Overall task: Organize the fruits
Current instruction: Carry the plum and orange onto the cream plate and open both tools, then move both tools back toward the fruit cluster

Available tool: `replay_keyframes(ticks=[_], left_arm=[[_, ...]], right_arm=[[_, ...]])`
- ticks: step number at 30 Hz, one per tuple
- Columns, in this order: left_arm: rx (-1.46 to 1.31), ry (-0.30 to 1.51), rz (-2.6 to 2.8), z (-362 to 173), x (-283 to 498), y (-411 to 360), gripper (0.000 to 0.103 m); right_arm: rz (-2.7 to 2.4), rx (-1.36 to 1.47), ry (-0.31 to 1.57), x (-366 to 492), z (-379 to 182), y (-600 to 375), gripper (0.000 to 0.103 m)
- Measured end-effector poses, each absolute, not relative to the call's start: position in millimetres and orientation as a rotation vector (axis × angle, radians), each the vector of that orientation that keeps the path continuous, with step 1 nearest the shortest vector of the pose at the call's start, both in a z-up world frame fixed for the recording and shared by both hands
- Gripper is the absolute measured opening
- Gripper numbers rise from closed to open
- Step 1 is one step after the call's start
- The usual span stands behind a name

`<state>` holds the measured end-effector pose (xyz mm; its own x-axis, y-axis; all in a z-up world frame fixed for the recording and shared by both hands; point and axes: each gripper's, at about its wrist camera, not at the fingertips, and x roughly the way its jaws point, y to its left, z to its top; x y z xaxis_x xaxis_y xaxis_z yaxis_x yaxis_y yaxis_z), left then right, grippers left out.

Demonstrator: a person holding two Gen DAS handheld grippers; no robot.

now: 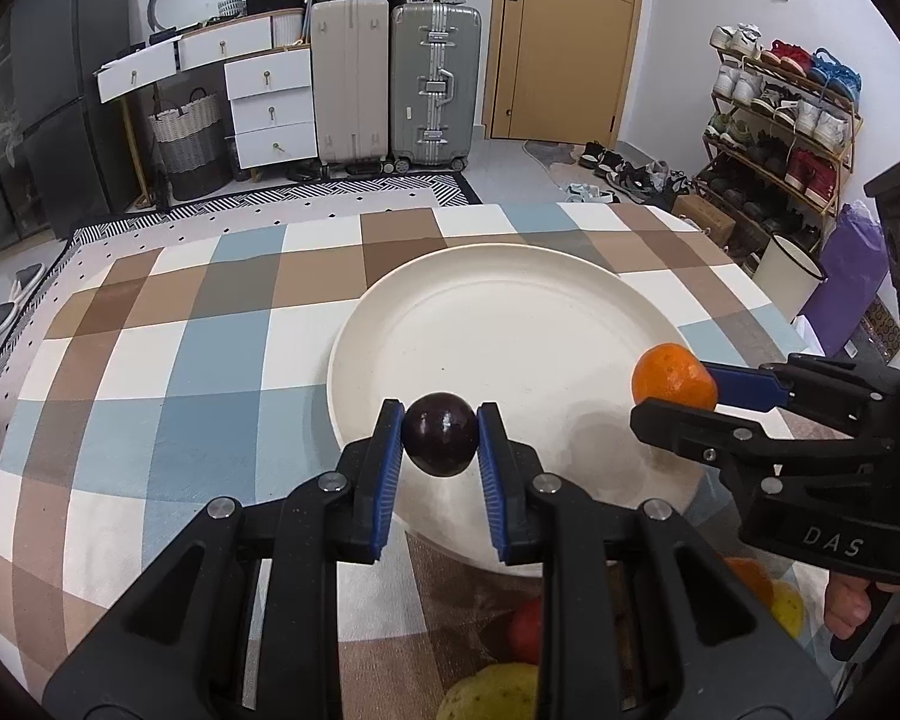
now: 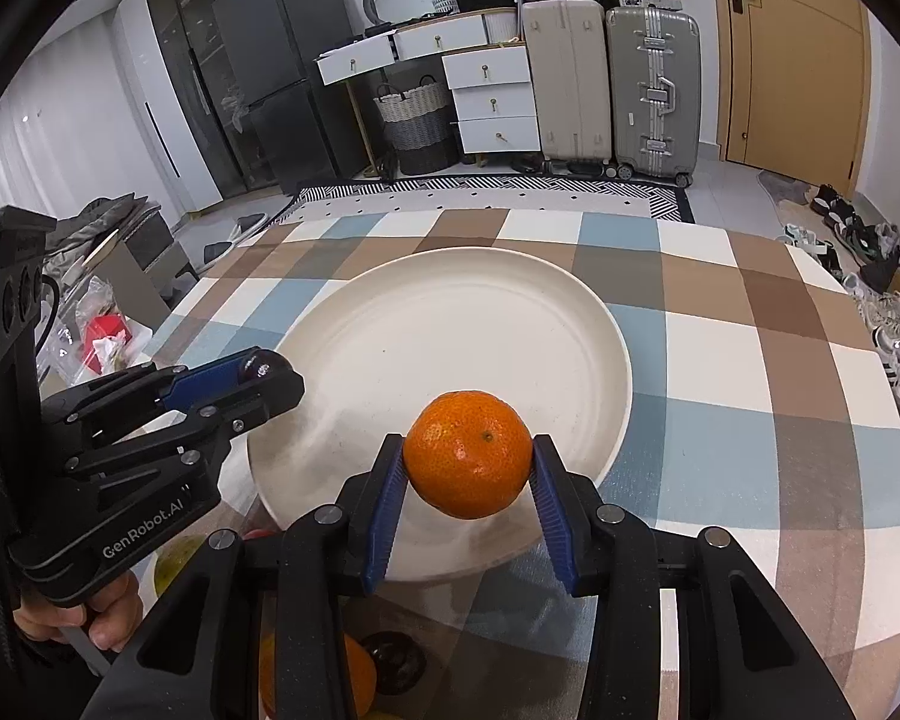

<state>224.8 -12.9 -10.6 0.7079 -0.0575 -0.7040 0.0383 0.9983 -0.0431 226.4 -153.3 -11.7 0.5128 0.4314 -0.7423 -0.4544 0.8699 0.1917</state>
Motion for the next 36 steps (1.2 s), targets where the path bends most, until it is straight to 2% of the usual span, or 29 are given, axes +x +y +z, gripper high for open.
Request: replay_keyframes(ticks=[16,21,22,23,24,25,26,28,33,36], left_arm=[[-0.032,0.806,-0.055,-19,233,-13,0.022],[-0.021,0.801,-0.061,-11,227,-12,0.024],[-0.018,0.8,-0.06,-9,225,-11,0.028],[-0.017,0.796,-0.059,-6,222,-11,0.032],[-0.016,0.792,-0.058,-4,219,-10,0.042],[-0.015,0.785,-0.055,-1,215,-10,0.054],[-0.015,0.773,-0.05,3,210,-9,0.061],[-0.013,0.745,-0.038,11,199,-7,0.083],[-0.012,0.726,-0.028,26,175,-1,0.09],[-0.006,0.703,-0.013,34,159,2,0.102]], right_arm=[[0.508,-0.053,0.903,232,-16,-147,0.043],[0.502,-0.043,0.869,226,-4,-152,0.053],[0.5,-0.041,0.865,225,-2,-153,0.054],[0.498,-0.035,0.856,222,2,-155,0.06],[0.496,-0.03,0.847,220,5,-157,0.068],[0.495,-0.026,0.84,219,8,-159,0.072],[0.495,-0.021,0.833,216,11,-161,0.077],[0.492,-0.015,0.825,211,17,-164,0.086],[0.47,-0.014,0.812,197,28,-170,0.102],[0.463,-0.022,0.805,187,32,-172,0.102]])
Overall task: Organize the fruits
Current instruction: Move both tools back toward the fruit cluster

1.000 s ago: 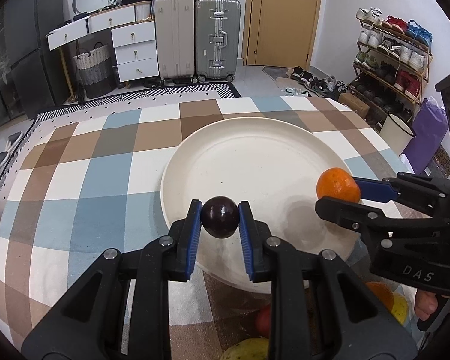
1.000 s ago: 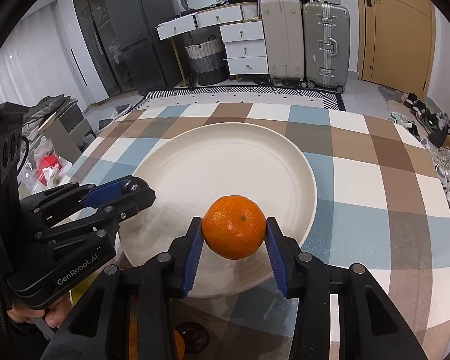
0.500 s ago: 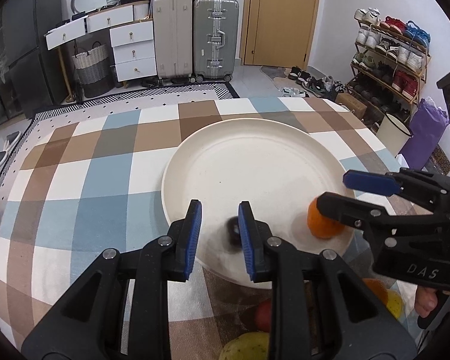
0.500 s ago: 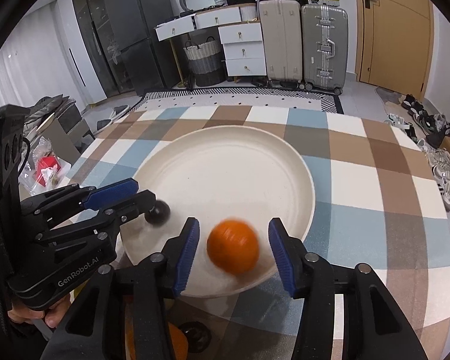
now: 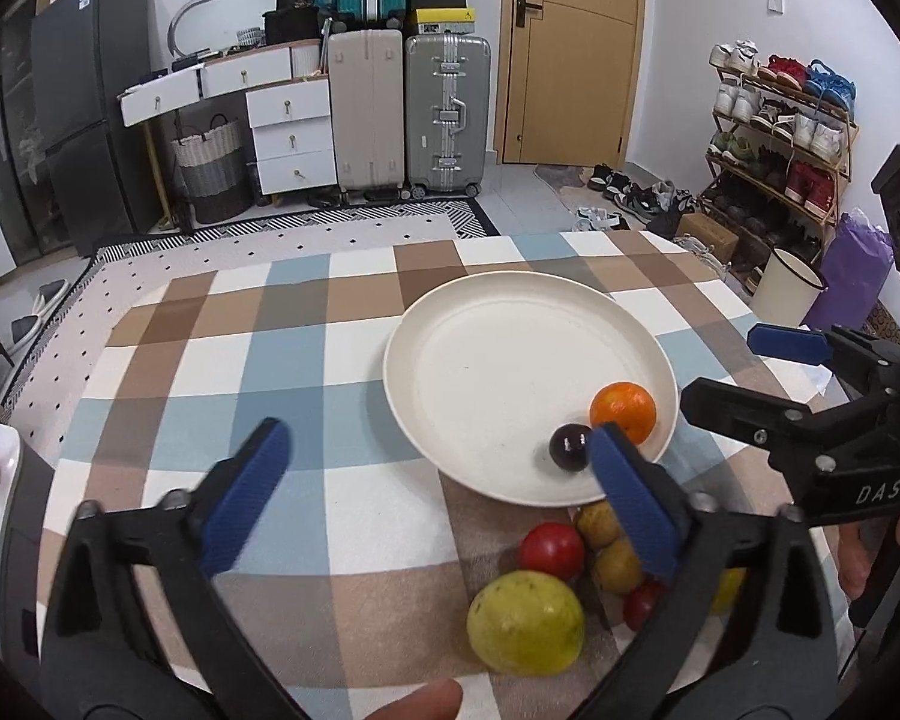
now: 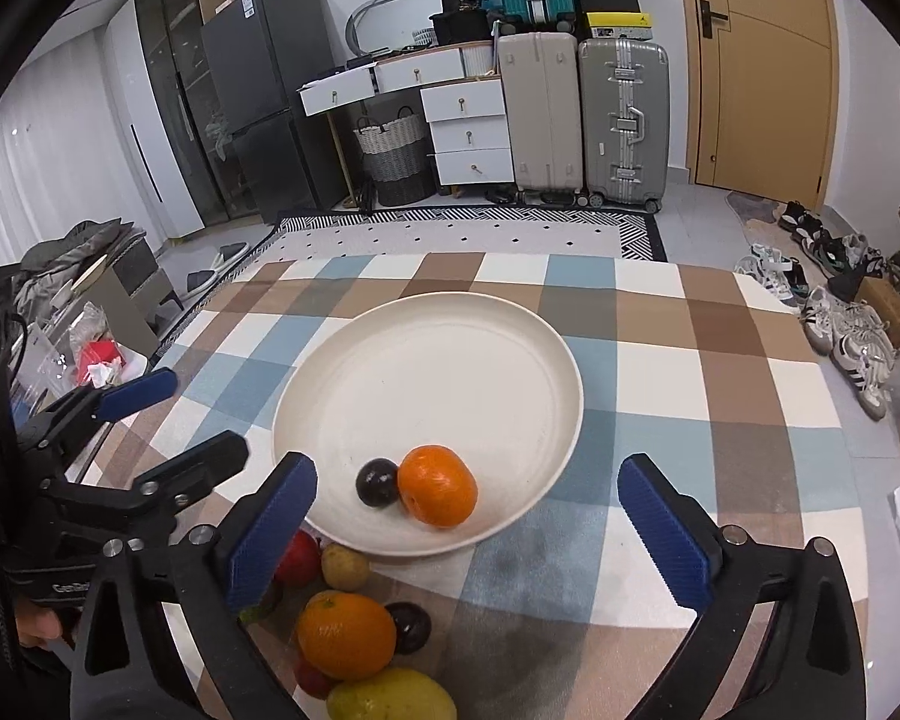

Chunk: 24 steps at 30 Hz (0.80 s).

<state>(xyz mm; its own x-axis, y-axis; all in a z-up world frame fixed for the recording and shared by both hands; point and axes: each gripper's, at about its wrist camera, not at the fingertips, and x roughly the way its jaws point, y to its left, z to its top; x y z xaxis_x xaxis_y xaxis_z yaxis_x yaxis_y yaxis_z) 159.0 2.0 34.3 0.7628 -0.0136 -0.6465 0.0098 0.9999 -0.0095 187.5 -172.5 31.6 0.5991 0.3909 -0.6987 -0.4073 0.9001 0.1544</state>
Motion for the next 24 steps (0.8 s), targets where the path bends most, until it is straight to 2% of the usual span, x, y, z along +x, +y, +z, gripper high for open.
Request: replay_keyframes(ticks=[13,24], left_arm=[[-0.028,0.681,0.032,50,101,20,0.102],[-0.06,0.713,0.049,38,71,24,0.102]], right_arm=[[0.466,-0.025,0.79,155,40,-186,0.102],[0.466,-0.01,0.84,128,23,-201,0.103]])
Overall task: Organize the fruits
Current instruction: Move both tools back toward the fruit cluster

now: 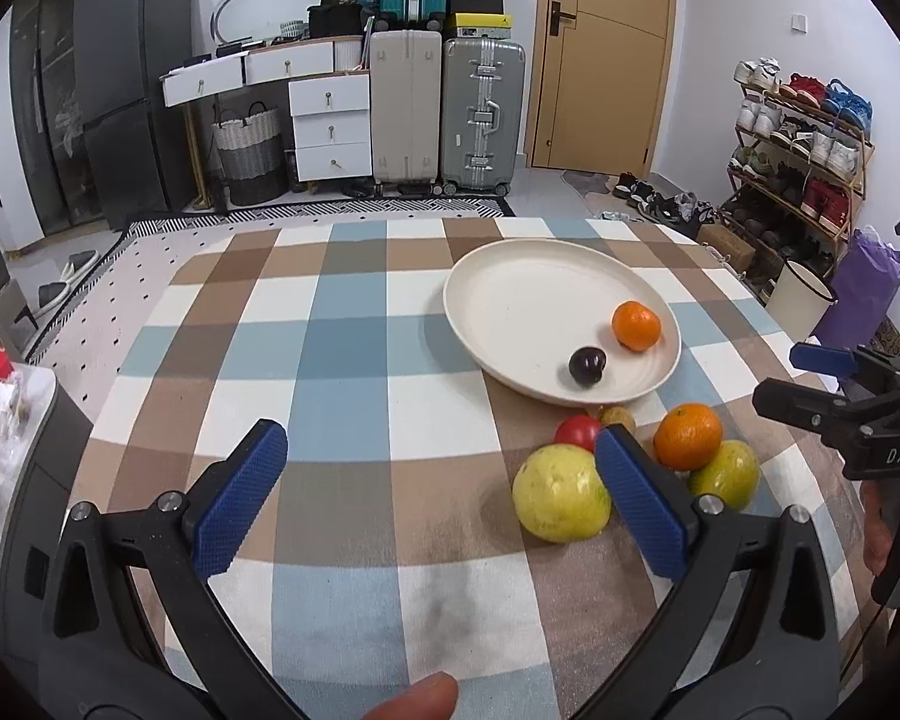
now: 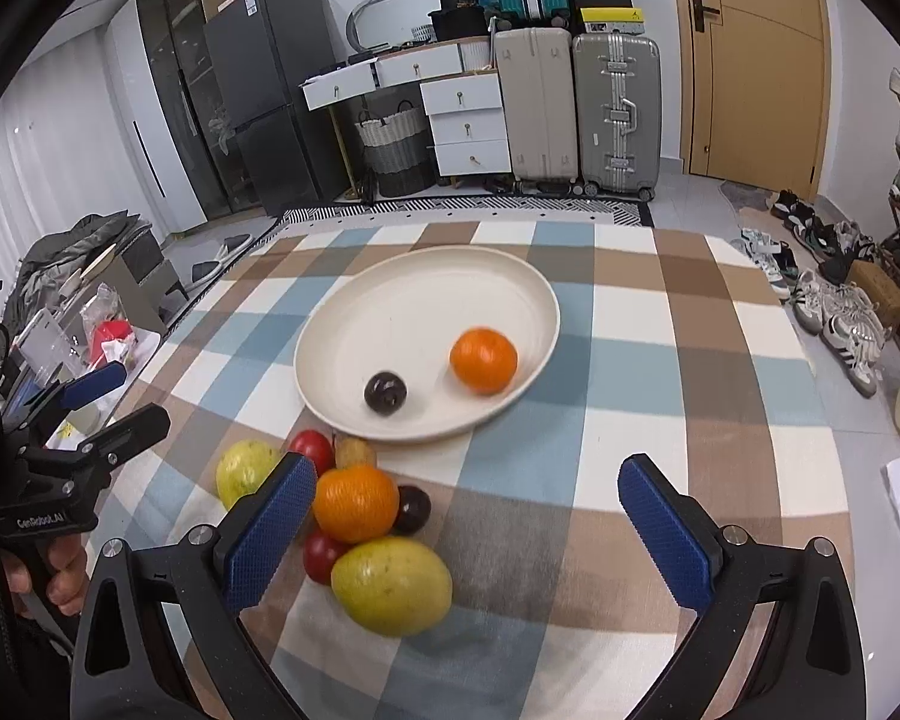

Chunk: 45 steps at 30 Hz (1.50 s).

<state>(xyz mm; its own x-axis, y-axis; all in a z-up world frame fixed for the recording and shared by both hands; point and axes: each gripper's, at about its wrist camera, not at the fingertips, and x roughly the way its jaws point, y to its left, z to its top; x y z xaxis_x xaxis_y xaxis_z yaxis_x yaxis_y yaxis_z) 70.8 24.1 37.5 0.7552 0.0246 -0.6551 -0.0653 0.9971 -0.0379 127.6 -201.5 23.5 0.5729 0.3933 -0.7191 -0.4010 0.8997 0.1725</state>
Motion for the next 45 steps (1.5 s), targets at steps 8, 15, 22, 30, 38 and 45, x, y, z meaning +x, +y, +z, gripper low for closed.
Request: replay_keyframes(ticks=[8,15,22,30,38,45], left_arm=[[-0.065,0.757,0.037,19,70,17,0.102],[-0.069,0.786,0.013,7,73,7,0.102],[-0.069,0.808,-0.007,-3,82,-1,0.102],[-0.071,0.838,-0.006,-14,93,-4,0.102],[-0.078,0.856,-0.013,-22,105,-6,0.102],[-0.084,0.861,-0.017,-24,109,-6,0.102]], right_arm=[[0.469,-0.011,0.902,113,-2,-205,0.103],[0.478,-0.013,0.93,108,-15,-204,0.103],[0.486,-0.02,0.956,109,-24,-199,0.103],[0.513,-0.034,0.977,110,-33,-191,0.103],[0.503,-0.088,0.985,113,-39,-182,0.102],[0.514,-0.086,0.976,115,-38,-180,0.102]])
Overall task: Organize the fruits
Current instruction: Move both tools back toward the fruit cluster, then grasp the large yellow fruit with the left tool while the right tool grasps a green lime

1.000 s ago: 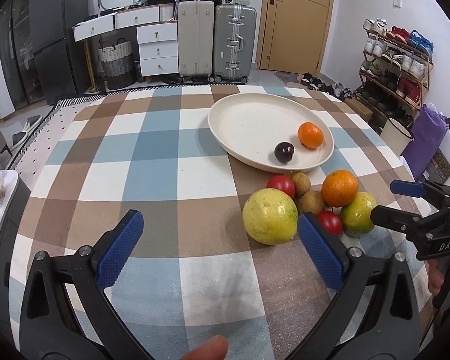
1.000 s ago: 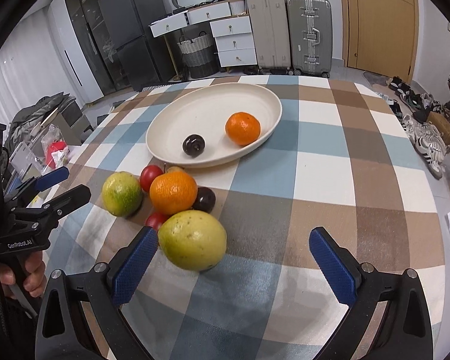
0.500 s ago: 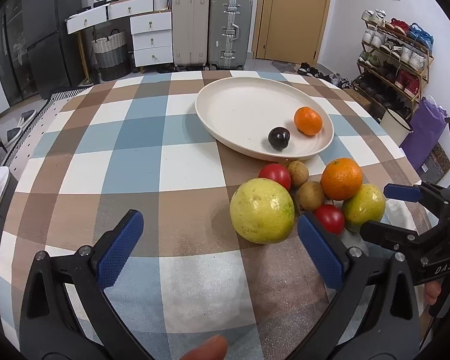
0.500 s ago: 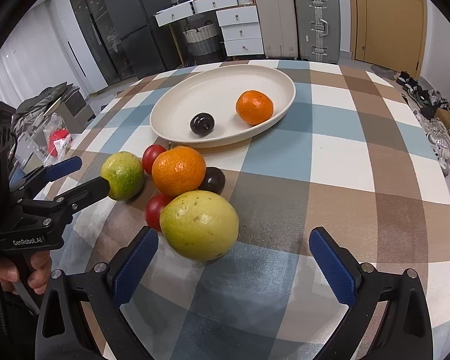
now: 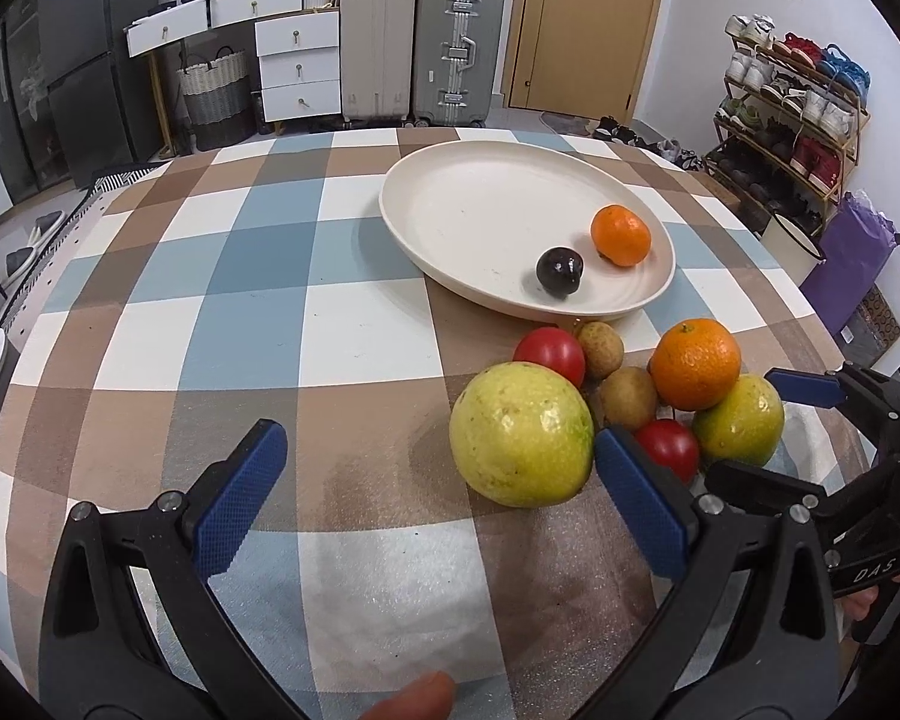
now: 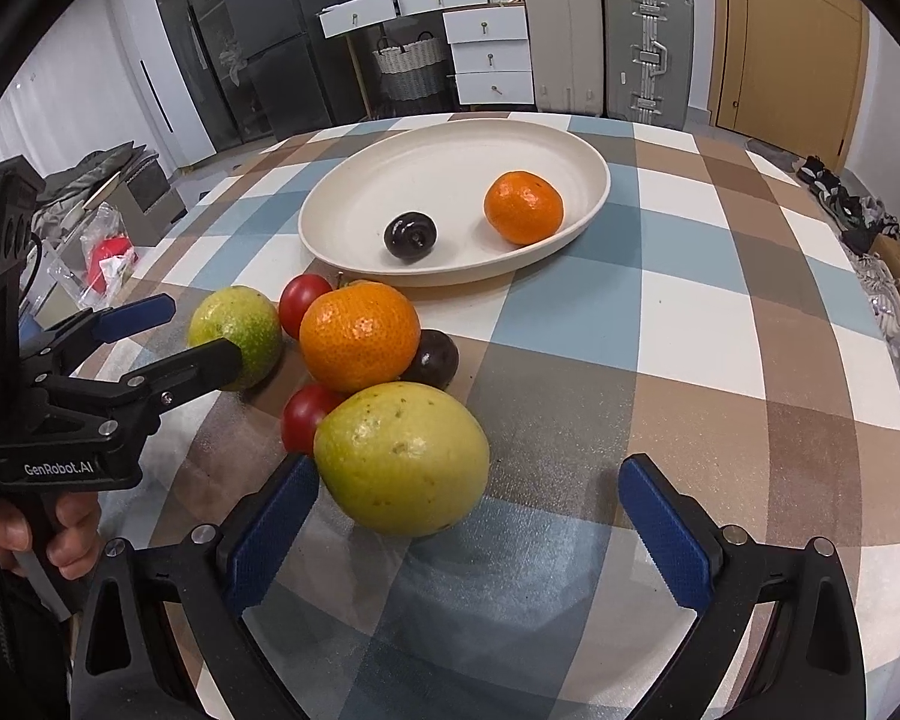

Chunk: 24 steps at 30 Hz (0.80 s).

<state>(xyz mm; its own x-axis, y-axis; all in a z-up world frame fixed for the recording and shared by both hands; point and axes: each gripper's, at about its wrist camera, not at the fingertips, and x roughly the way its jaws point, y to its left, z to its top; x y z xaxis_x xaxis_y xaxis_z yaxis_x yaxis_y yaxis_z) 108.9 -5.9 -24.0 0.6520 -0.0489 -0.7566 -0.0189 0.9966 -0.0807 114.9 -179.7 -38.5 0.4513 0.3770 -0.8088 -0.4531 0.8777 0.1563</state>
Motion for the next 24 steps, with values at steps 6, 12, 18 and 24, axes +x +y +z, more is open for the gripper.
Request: replay_keyframes(ticks=[6,12,18,24], left_arm=[[-0.085,0.866,-0.028,-27.3,115.6,-9.3,0.102],[-0.084,0.859,-0.083,-25.4,113.7,-12.3,0.098],[-0.097,0.861,-0.134,-25.5,111.7,-14.0,0.074],[-0.127,0.853,-0.187,-23.3,106.9,-14.7,0.048]], right_arm=[[0.535,-0.072,0.971,116.3,-36.6,-177.1,0.091],[0.559,-0.055,0.968,111.1,-34.9,-176.0,0.085],[0.568,-0.053,0.967,108.4,-34.3,-174.3,0.076],[0.577,-0.046,0.966,107.5,-33.3,-176.2,0.07]])
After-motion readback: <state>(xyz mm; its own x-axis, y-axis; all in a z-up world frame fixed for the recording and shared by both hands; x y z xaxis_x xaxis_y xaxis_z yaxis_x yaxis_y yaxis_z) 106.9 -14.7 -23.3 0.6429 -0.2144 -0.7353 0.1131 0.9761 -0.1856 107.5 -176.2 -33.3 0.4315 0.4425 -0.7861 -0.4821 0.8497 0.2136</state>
